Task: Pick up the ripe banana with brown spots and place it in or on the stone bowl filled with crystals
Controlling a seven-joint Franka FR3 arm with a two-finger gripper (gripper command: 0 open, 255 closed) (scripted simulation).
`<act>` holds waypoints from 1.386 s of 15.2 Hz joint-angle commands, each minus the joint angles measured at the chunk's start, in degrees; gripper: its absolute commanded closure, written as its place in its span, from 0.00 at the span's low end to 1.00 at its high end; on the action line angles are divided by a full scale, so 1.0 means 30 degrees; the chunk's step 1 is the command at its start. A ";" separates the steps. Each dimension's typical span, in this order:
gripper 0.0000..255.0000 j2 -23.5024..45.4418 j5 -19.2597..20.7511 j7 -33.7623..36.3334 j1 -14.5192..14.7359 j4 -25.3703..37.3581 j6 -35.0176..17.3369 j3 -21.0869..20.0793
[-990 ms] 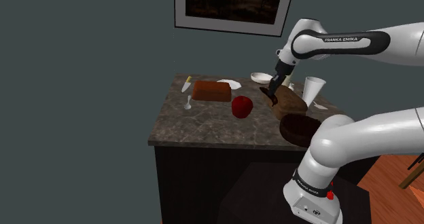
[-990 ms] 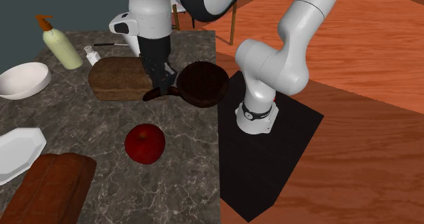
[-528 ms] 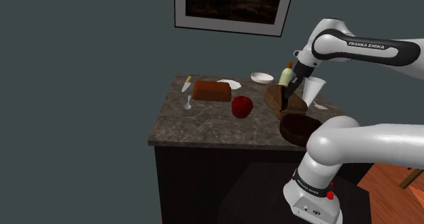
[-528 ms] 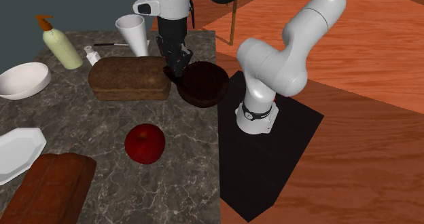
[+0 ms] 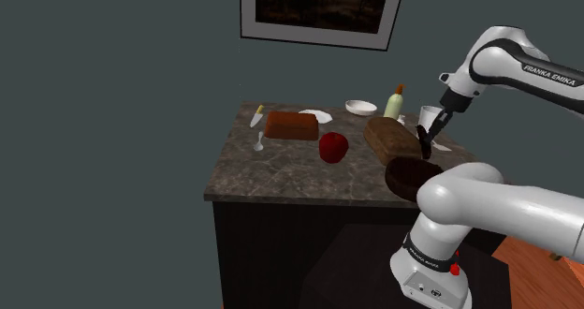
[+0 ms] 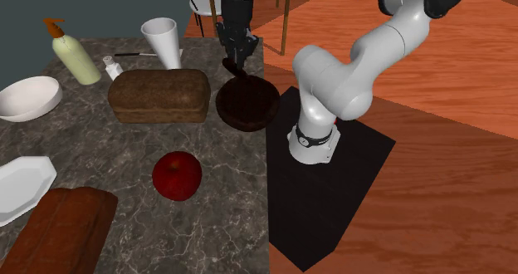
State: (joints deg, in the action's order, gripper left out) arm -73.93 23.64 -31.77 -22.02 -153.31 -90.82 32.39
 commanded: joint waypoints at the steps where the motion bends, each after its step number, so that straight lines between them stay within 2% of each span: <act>1: 1.00 -0.0564 0.0429 -0.0383 -0.0475 -0.0491 0.0110 0.0385; 15: 1.00 -0.1160 0.2623 -0.0812 -0.1877 -0.3860 -0.2463 0.2694; 21: 1.00 -0.0791 0.2208 -0.1247 -0.2358 -0.3916 -0.2764 0.2383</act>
State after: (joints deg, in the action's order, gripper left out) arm -76.30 30.36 -35.26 -28.50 -164.11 -102.23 39.55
